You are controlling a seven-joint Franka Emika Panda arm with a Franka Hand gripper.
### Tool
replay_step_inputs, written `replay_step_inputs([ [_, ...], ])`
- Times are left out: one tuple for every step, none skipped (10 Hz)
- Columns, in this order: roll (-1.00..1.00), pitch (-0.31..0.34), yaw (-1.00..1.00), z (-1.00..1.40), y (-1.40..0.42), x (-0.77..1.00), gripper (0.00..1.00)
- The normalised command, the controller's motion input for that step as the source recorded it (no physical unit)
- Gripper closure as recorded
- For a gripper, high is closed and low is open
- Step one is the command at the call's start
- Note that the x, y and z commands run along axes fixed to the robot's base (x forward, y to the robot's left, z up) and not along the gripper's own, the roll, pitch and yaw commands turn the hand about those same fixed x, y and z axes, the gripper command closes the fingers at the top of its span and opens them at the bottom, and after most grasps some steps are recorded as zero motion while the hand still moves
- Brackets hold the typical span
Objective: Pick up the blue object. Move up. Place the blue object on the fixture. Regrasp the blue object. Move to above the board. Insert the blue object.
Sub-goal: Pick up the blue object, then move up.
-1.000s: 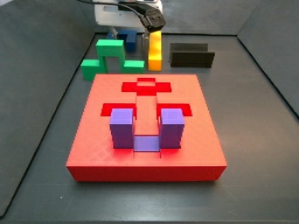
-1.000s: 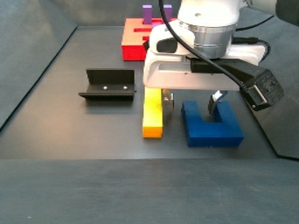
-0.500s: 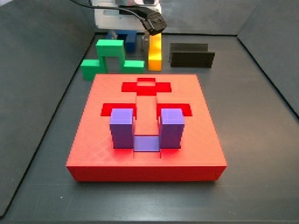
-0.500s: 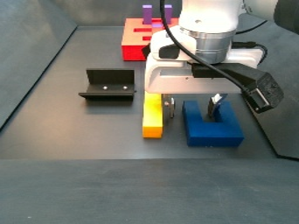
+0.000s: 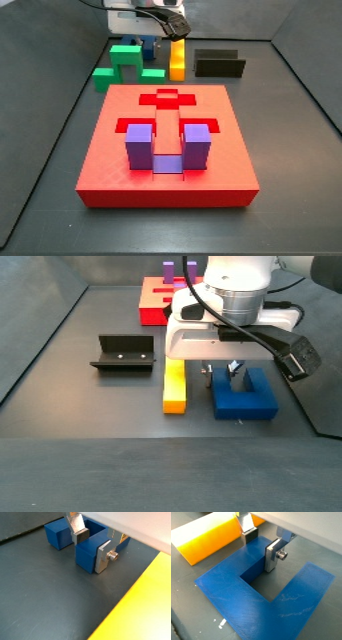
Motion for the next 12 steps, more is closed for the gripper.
replay_step_inputs([
  [0.0,0.0,0.0,0.0,0.0,0.0,1.0],
  [0.0,0.0,0.0,0.0,0.0,0.0,1.0],
  [0.0,0.0,0.0,0.0,0.0,0.0,1.0],
  [0.0,0.0,0.0,0.0,0.0,0.0,1.0],
  [0.0,0.0,0.0,0.0,0.0,0.0,1.0],
  [0.0,0.0,0.0,0.0,0.0,0.0,1.0],
  [0.0,0.0,0.0,0.0,0.0,0.0,1.0],
  [0.0,0.0,0.0,0.0,0.0,0.0,1.0],
  [0.0,0.0,0.0,0.0,0.0,0.0,1.0],
  [0.0,0.0,0.0,0.0,0.0,0.0,1.0],
  [0.0,0.0,0.0,0.0,0.0,0.0,1.0],
  [0.0,0.0,0.0,0.83,0.0,0.0,1.0],
])
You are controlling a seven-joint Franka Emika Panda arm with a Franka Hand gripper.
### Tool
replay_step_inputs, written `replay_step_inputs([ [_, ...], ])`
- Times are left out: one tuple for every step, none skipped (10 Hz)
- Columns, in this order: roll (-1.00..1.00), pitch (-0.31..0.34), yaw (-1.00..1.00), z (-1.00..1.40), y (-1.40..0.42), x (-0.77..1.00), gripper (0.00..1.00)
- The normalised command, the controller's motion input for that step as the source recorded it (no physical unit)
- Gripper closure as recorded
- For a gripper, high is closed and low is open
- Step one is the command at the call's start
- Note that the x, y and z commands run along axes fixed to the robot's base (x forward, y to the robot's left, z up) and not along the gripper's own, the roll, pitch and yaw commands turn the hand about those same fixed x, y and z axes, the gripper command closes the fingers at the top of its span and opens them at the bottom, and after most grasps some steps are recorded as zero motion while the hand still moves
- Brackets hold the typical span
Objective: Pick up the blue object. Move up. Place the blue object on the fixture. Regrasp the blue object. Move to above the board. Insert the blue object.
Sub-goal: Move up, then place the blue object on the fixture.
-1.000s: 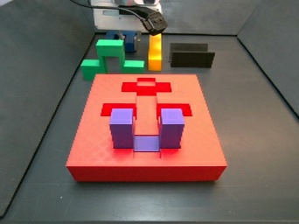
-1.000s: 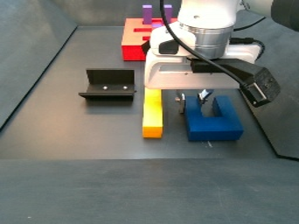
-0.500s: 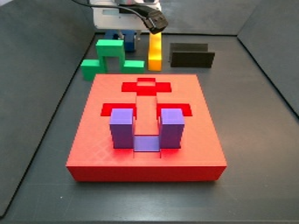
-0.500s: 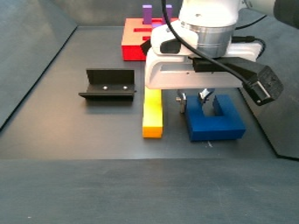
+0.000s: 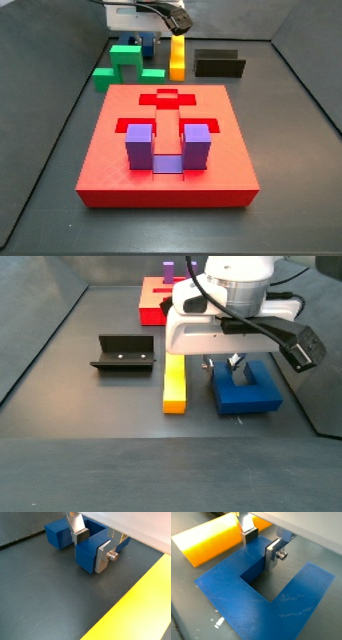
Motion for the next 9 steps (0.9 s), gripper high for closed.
replay_step_inputs([
  [0.0,0.032,0.02,0.74,-0.05,-0.03,1.0],
  [0.03,0.036,0.02,0.6,-0.04,-0.05,1.0],
  [0.1,0.026,0.02,0.24,-0.03,-0.01,1.0],
  [0.0,0.0,0.0,0.0,0.0,0.04,1.0],
  [-0.12,0.0,-0.06,0.01,0.03,0.0,1.0],
  [-0.35,0.0,-0.2,0.26,0.08,0.0,1.0],
  [-0.59,0.011,-0.21,0.79,0.0,0.24,1.0],
  [-0.63,0.077,-0.26,0.96,-0.08,0.53,1.0],
  [-0.68,0.009,-0.22,0.9,-0.09,0.56,1.0],
])
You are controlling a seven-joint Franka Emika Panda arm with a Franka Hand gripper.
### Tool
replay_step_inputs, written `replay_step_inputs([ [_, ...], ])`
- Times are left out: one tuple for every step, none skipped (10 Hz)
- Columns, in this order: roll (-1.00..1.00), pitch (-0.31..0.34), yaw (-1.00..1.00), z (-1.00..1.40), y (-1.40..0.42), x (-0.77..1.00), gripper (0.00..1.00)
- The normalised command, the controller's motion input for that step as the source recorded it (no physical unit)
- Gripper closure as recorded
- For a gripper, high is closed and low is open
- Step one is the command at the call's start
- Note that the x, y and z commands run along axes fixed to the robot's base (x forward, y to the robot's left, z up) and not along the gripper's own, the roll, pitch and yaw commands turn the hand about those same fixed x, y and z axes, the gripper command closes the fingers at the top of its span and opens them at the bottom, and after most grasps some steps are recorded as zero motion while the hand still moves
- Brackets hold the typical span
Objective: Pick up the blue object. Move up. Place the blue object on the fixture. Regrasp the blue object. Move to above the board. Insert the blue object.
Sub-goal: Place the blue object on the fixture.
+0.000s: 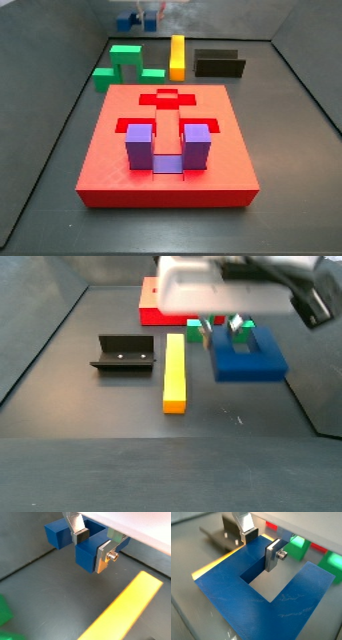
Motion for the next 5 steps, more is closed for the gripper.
replay_step_inputs([
  [-0.69,0.0,-0.18,0.87,-0.11,0.6,1.0],
  [-0.67,0.0,-0.16,0.85,-0.14,0.64,1.0],
  [-0.68,0.0,-0.13,0.79,-0.17,0.67,1.0],
  [-0.65,0.206,-0.1,0.5,-0.19,0.87,1.0],
  [-0.67,0.166,-0.12,0.32,-0.18,0.86,1.0],
])
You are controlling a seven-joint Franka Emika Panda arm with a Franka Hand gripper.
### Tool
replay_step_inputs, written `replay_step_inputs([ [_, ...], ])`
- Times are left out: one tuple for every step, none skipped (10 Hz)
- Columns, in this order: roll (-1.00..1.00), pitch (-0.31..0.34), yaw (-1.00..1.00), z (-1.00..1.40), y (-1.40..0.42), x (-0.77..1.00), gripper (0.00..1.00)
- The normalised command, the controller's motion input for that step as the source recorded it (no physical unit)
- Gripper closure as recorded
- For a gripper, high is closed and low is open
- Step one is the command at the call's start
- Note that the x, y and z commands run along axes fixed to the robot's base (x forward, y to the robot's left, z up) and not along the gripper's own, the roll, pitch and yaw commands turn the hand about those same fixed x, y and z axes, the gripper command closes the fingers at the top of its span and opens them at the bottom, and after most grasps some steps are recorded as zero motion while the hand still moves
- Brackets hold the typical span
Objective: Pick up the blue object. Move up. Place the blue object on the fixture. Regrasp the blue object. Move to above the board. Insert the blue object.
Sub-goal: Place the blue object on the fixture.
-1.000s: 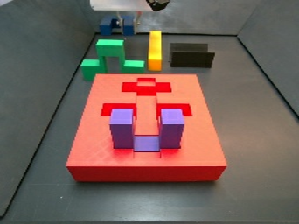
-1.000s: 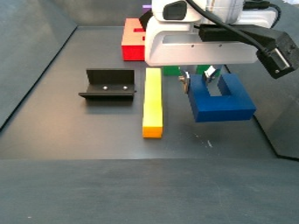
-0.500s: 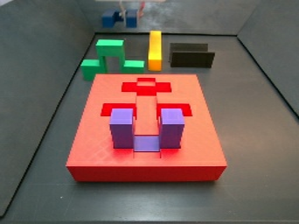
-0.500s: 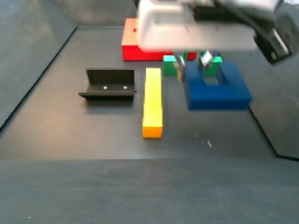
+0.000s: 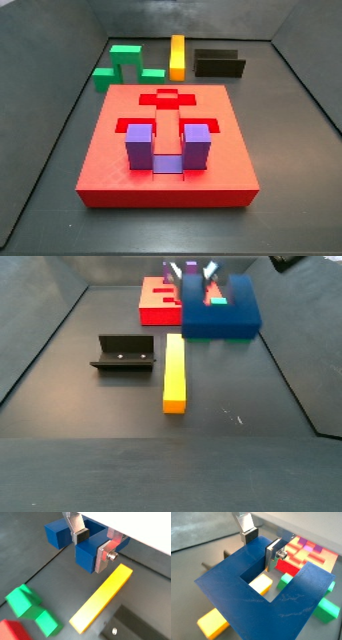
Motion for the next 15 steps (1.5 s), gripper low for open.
replay_step_inputs([
  [-0.75,0.209,-0.17,0.22,-0.16,0.9,1.0],
  [-0.84,0.16,-0.19,0.25,-0.14,0.87,1.0],
  [-0.82,0.177,-0.17,0.22,-0.15,0.91,1.0],
  [-0.83,0.186,-0.17,0.2,-0.13,0.92,1.0],
  [-0.83,0.123,-0.18,0.13,-0.11,0.92,1.0],
  [-0.85,0.0,-0.16,0.0,-0.01,0.92,1.0],
  [-0.78,-0.069,-0.05,-0.05,0.0,0.83,1.0],
  [-0.51,-0.026,-0.03,-0.09,0.0,0.99,1.0],
  [-0.45,0.0,0.0,-0.15,0.0,1.0,1.0],
  [-0.46,0.0,0.0,-0.12,0.0,1.0,1.0],
  [-0.44,-0.02,-0.02,-0.12,-0.03,1.0,1.0],
  [-0.51,-0.069,0.0,-0.13,0.0,0.95,1.0],
  [-0.53,-0.097,0.0,-0.13,0.0,0.93,1.0],
  [-0.45,-0.086,-0.01,-0.15,-0.04,0.91,1.0],
  [-0.44,-0.106,-0.03,-0.15,-0.04,0.87,1.0],
])
